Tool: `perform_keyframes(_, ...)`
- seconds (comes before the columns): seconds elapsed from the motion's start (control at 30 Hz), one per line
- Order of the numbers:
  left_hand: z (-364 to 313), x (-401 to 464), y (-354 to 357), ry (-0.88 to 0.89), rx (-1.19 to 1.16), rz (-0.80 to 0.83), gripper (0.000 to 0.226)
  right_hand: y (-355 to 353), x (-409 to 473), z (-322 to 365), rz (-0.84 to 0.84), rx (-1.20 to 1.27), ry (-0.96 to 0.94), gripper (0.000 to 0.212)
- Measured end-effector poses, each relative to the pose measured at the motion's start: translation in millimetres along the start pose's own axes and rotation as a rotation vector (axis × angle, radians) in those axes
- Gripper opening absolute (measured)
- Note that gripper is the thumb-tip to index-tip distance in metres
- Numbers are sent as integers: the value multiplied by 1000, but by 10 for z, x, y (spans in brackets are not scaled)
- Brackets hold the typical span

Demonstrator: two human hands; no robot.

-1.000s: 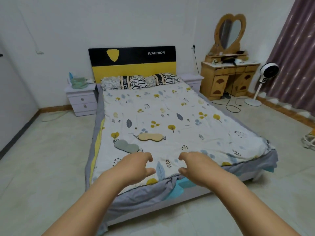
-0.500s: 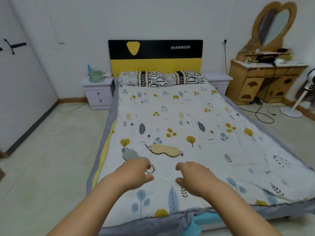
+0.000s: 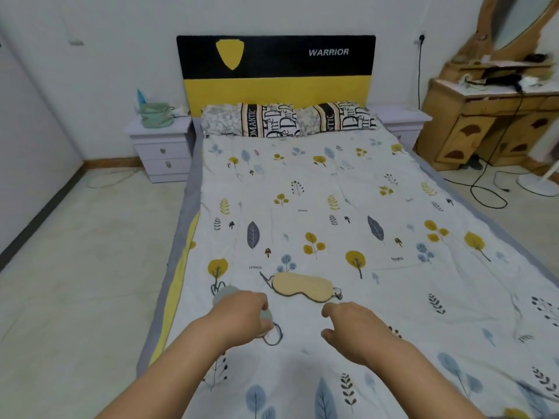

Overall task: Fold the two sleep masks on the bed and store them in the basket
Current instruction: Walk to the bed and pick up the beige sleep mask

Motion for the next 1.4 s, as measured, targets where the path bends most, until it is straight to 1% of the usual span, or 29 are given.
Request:
perform_keyframes(0.23, -141, 915, 159, -46, -29, 62, 45, 25, 741, -496, 52, 16, 11, 33)
perform_keyframes(0.37, -244, 1472, 323, -69, -39, 69, 43, 131, 1171, -804, 80, 15, 10, 32)
perform_keyframes(0.67, -343, 2389, 819, -71, -29, 125, 43, 648, 1951, -1308, 130, 96, 66, 32)
perform_keyframes(0.83, -324, 2864, 1106, -72, -13, 141, 41, 1050, 2294, -1557, 105, 137, 112, 32)
perform_keyframes(0.93, -310, 3133, 1316, -69, 9, 144, 41, 1312, 2490, -1695, 63, 156, 159, 32)
perform_keyframes(1.0, -299, 3312, 1434, -67, 23, 112, 40, 1461, 2645, -1778, 25, 167, 182, 31)
perform_keyframes(1.1, -290, 3552, 1545, -56, 21, 5, 43, 1609, 2894, -1878, -55, 183, 193, 33)
perform_keyframes(1.17, -287, 3713, 1606, -44, 33, -63, 46, 1653, 3057, -1940, -140, 159, 205, 39)
perform_keyframes(1.27, -243, 3957, 1694, -29, 129, -185, 43, 1696, 3300, -2015, -246, 127, 210, 55)
perform_keyframes(1.33, -169, 4108, 1754, -48, 142, -238, 46, 1736, 3441, -2079, -274, 134, 230, 57)
perform_keyframes(1.4, -48, 4224, 1792, -120, 86, -247, 55, 1797, 3542, -2156, -261, 149, 281, 57)
Point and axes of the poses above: each hand's wrist, its own x-axis towards the middle knuckle, its own y-axis out of the palm, z = x × y, the point moved 5 cm from there along x, towards the middle knuckle, and after that the axes turned 9 degrees about -y, right-handed, at the moved point
